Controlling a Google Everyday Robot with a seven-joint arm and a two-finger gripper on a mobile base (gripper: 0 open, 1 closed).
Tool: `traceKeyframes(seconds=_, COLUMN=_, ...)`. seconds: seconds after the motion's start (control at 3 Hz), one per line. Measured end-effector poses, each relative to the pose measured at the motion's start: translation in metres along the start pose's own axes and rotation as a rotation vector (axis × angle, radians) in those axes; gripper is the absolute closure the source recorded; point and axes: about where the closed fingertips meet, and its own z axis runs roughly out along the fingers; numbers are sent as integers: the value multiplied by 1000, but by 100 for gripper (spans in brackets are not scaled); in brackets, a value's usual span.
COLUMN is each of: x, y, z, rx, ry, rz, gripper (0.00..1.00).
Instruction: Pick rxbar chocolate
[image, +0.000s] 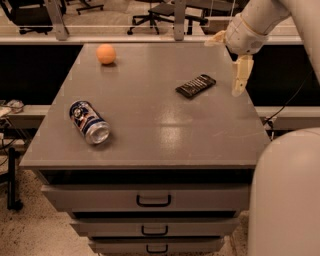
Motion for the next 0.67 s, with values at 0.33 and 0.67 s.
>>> traceKeyframes(seconds=0.33, x=0, y=-42, z=24, rx=43, ry=22, rz=-82, gripper=0)
traceKeyframes(seconds=0.67, x=5, y=-55, z=44, rx=22, ry=87, rz=-117, gripper=0)
